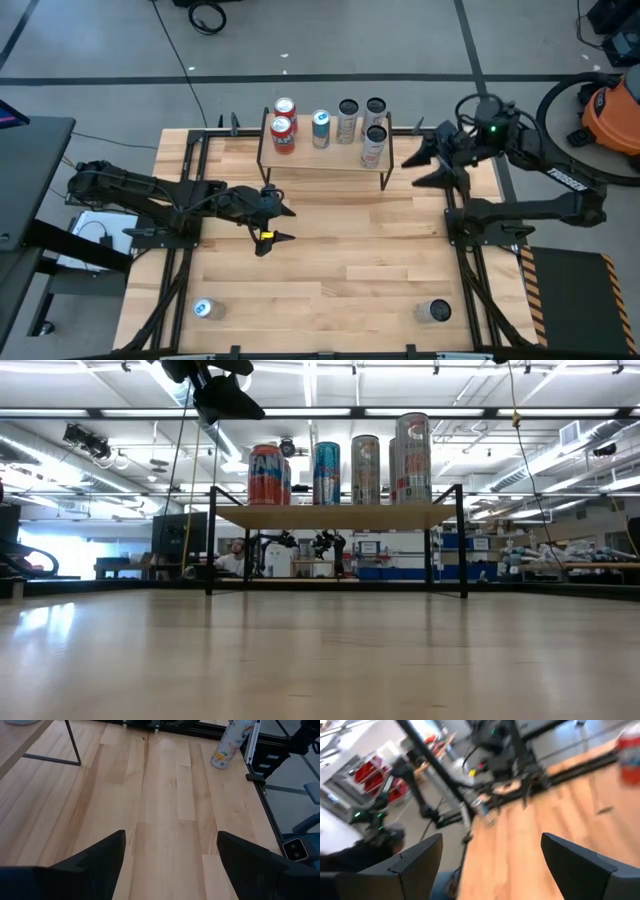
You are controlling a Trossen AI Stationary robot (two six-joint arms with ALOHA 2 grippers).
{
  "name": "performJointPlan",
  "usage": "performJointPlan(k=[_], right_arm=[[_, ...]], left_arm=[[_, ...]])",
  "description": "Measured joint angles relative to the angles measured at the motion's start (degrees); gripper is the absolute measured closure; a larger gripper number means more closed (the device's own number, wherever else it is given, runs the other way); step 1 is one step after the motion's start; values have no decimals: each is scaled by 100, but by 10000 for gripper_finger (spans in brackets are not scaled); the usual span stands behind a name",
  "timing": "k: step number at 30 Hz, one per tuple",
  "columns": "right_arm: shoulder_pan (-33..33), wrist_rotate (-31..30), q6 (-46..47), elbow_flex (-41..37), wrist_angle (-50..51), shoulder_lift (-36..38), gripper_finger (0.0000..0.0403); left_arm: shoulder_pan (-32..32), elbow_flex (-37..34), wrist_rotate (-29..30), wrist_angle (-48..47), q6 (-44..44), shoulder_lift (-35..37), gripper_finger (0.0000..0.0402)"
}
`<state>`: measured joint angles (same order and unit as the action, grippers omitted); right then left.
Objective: Place canned beverage on shelf
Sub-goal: Put the white yellow soda can on the shelf aligned with the other white yellow soda can
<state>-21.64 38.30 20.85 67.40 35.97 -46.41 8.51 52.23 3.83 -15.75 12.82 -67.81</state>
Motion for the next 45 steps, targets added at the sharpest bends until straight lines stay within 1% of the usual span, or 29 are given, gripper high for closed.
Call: performJointPlan(k=[3, 8, 15, 19, 26, 33, 37, 40, 42, 45], right_arm=[[408, -357, 249, 0, 441, 0, 57], [1241, -1262, 797, 0, 931, -38, 57], [2492, -2058, 1786, 2, 914, -140, 57], [3223, -2549, 2409, 2, 919, -325, 57], [4304, -3016, 3479, 2, 923, -889, 57], [4948, -3106, 4758, 2, 1216, -1597, 57], [5163, -3095, 5395, 2, 1472, -1926, 57], [5237, -3132, 5635, 2, 1601, -2056, 57], [5242, -3295, 5722, 2, 1724, -2076, 57], [5241, -3738, 5996, 2, 2116, -2067, 57]], left_arm=[[1, 0, 1, -1, -19, 0, 86], [2, 0, 1, -4, -61, 0, 86], [2, 0, 1, -84, -61, 0, 86], [2, 0, 1, -90, -61, 0, 86], [2, 0, 1, -92, -61, 0, 86], [2, 0, 0, -92, -85, 0, 86], [2, 0, 1, -92, -371, 0, 86], [2, 0, 3, -92, -508, 0, 86], [0, 0, 1, -92, -585, 0, 86], [1, 0, 1, -92, -642, 0, 86]])
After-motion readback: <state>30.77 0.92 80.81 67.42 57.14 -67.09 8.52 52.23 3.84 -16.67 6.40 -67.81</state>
